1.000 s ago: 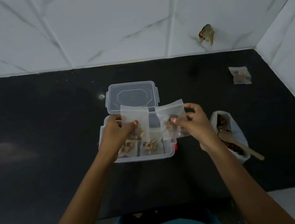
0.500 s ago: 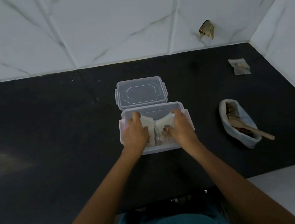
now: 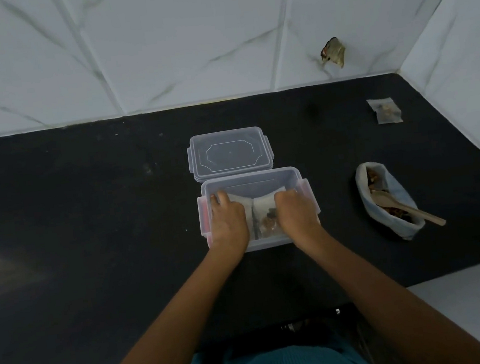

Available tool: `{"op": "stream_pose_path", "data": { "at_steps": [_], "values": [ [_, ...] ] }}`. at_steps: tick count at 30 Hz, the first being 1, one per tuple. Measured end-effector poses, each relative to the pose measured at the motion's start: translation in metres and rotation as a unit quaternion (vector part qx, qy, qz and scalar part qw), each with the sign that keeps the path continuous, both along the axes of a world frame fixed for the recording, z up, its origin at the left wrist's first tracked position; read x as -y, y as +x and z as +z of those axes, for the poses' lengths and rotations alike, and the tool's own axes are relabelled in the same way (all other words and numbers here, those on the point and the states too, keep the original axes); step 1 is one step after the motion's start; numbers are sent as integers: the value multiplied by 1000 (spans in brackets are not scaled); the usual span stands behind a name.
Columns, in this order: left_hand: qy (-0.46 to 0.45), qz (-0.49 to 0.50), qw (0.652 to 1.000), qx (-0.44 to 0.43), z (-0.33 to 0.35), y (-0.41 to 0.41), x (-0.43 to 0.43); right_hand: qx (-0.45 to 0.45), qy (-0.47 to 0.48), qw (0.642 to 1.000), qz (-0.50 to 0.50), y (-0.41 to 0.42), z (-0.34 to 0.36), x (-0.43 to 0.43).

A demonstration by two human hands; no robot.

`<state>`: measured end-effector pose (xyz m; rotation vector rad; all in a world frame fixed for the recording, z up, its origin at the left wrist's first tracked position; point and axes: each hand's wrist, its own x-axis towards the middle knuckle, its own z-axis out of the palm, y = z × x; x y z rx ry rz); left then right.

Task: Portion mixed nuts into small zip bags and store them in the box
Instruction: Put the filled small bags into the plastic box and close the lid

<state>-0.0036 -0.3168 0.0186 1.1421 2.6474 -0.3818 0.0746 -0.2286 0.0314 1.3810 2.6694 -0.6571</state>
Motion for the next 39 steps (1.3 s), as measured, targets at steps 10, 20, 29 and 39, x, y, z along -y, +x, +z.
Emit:
{"op": "stream_pose_path", "data": {
  "at_steps": [10,20,29,39],
  "values": [
    [-21,-38,999,-26,-2,-3,3,86,77,974,193,-7,-7,-4],
    [149,24,986,69,10,0,-6,57,-37,980,188,-5,2,-13],
    [300,-6,950,89,11,27,-66,-157,-61,986,13,41,25,-70],
    [198,6,979,52,-14,41,-113,-197,-64,974,-96,78,-3,-193]
  ]
}}
